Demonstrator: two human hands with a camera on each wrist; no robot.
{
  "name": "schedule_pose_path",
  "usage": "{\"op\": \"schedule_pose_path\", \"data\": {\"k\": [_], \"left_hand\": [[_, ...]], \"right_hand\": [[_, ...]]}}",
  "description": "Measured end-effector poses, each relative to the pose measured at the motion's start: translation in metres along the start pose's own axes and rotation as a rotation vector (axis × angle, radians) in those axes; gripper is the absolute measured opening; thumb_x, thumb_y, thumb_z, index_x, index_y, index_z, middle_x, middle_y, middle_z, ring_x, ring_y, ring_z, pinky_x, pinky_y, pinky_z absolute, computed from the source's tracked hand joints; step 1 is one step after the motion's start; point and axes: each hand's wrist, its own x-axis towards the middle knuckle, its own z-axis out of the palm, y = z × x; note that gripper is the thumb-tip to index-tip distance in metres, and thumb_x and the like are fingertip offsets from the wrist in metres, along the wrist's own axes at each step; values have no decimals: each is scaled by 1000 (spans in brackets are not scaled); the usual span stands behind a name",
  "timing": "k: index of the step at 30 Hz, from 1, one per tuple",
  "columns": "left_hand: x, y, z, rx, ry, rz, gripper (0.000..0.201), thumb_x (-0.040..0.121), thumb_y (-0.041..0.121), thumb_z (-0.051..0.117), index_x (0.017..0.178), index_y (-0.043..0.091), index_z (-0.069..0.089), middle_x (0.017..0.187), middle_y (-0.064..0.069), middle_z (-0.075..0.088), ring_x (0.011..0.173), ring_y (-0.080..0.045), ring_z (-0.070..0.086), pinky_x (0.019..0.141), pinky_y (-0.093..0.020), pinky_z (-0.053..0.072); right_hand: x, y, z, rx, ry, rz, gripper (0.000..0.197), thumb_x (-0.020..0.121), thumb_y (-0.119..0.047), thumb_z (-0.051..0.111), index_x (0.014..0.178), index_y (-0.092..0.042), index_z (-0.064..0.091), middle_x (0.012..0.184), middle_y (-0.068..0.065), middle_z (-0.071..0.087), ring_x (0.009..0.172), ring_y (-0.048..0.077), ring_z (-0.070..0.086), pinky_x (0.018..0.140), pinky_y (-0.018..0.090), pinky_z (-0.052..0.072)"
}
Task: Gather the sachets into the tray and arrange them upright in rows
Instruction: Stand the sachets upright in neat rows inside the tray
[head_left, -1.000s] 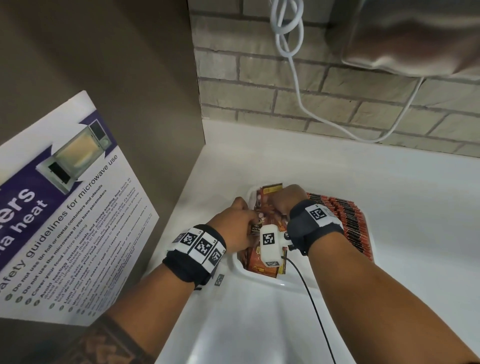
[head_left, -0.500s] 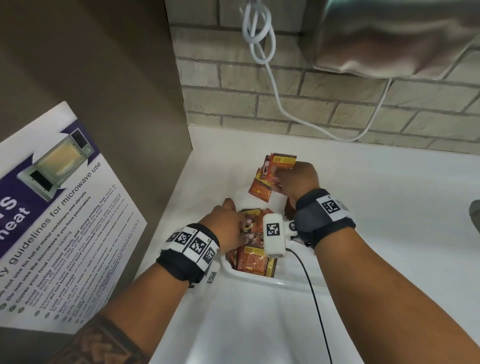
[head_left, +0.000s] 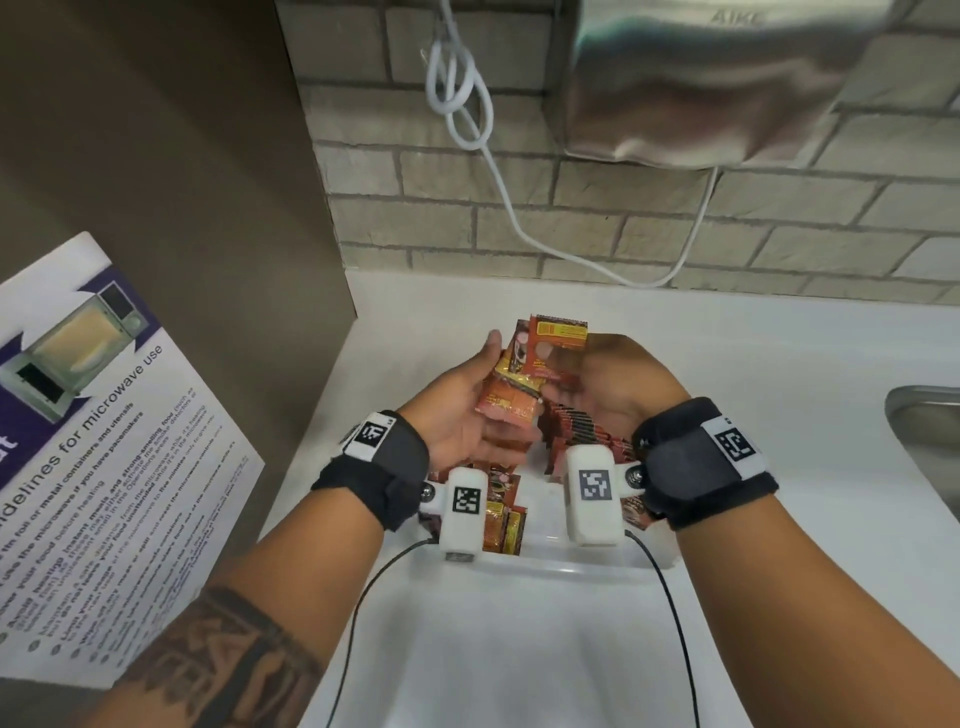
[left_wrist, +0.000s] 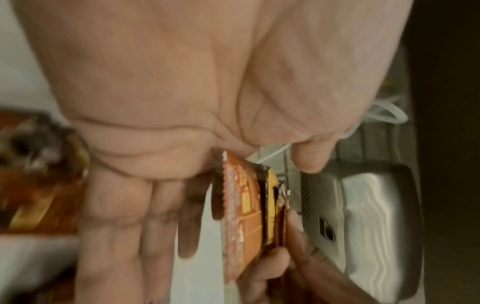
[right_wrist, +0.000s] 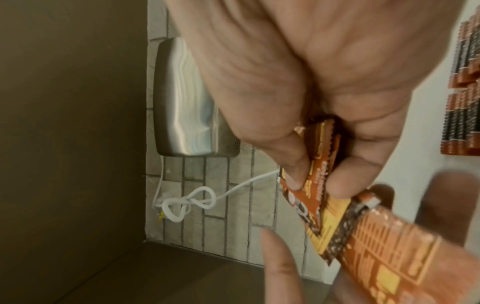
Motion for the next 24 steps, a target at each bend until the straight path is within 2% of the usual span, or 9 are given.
{"op": "schedule_pose_path", "data": {"k": [3, 5, 7, 10, 13, 17, 20, 22, 24], "left_hand": [[5, -5, 13, -193, -158, -1, 64, 95, 60, 44, 132, 10, 60, 118, -24, 67, 105, -39, 69, 77, -47, 62], [9, -7, 22, -219, -132, 21, 48, 101, 46, 45, 128, 9, 60, 114, -25, 68, 97, -38, 73, 70, -43, 64], [13, -10, 28, -178, -66, 58, 37, 104, 36, 45, 127, 10, 58, 110, -24, 71, 90, -39, 74, 71, -45, 64], [15, -13, 31, -120, 26, 135, 29, 104, 24, 50, 129, 12, 59, 107, -20, 73, 89, -38, 74, 69, -44, 63], [15, -14, 32, -120, 77, 170, 33, 103, 21, 52, 134, 10, 57, 111, -20, 72, 88, -38, 74, 59, -37, 63], [13, -15, 33, -194, 98, 182, 36, 103, 22, 49, 136, 8, 55, 114, -25, 70, 88, -38, 74, 55, -34, 62], [11, -13, 36, -210, 108, 194, 31, 104, 22, 47, 129, 10, 61, 106, -23, 73, 85, -36, 75, 54, -31, 61], [11, -13, 37, -230, 113, 209, 31, 104, 22, 47, 128, 10, 62, 105, -23, 72, 83, -36, 75, 54, -30, 61], [11, -13, 40, -240, 117, 231, 32, 104, 23, 48, 131, 10, 60, 106, -22, 72, 82, -34, 75, 53, -30, 61]], "right_hand": [[-10, 8, -8, -112, -31, -53, 11, 93, -20, 71, 100, -12, 74, 96, 7, 77, 79, 27, 65, 74, 34, 56], [-14, 15, -12, -219, -64, -74, 12, 93, -24, 70, 102, -18, 76, 98, 6, 78, 88, 29, 72, 89, 40, 57], [-16, 21, -16, -355, -82, -99, 17, 95, -29, 67, 108, -24, 75, 101, 0, 78, 96, 21, 74, 96, 41, 56], [-17, 27, -23, -448, -24, -121, 21, 93, -32, 68, 112, -22, 71, 99, -3, 77, 93, 17, 74, 93, 40, 57], [-18, 30, -33, -371, 77, -200, 30, 88, -19, 76, 115, -14, 64, 98, 5, 74, 95, 27, 72, 88, 42, 58], [-23, 25, -40, -295, 179, -360, 21, 84, -10, 79, 102, -15, 68, 90, 4, 74, 86, 23, 72, 70, 25, 56], [-29, 22, -44, -226, 252, -529, 16, 78, -13, 84, 83, -23, 72, 92, -4, 72, 84, 16, 66, 74, 22, 51], [-31, 25, -45, -336, 255, -589, 17, 76, -15, 85, 80, -27, 74, 102, -6, 67, 88, 12, 61, 76, 15, 47], [-32, 31, -44, -449, 226, -626, 24, 78, -6, 81, 78, -29, 75, 103, -2, 63, 83, 13, 60, 72, 9, 44]]}}
